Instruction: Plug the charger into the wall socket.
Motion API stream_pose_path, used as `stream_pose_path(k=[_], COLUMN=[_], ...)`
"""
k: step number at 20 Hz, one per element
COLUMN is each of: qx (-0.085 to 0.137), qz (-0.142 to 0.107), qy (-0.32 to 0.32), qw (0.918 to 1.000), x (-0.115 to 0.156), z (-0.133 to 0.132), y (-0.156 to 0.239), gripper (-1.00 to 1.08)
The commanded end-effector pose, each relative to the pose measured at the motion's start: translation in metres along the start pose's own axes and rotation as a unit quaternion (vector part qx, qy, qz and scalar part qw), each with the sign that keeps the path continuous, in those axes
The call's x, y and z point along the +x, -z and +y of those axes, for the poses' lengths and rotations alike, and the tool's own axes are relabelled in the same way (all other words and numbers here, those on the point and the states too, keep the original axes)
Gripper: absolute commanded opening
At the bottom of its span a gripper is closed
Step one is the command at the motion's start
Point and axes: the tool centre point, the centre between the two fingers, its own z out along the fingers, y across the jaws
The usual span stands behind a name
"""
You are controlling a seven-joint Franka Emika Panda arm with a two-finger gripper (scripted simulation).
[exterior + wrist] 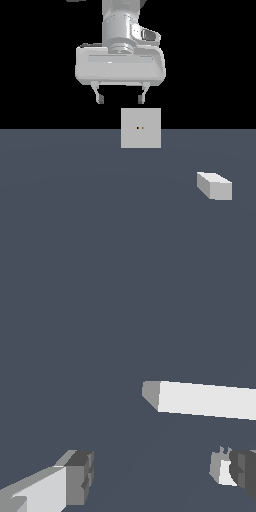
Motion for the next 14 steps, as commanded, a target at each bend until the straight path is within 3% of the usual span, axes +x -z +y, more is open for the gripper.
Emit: stream_pose_path(k=[1, 14], qx=[0.000, -0.001], qz=[0.000, 0.014], qy=[0.000, -0.010], qw=[1.0000, 0.9999], x=[0.000, -0.021], z=[0.000, 0.029], y=[0.000, -0.019], gripper=[1.00, 1.00])
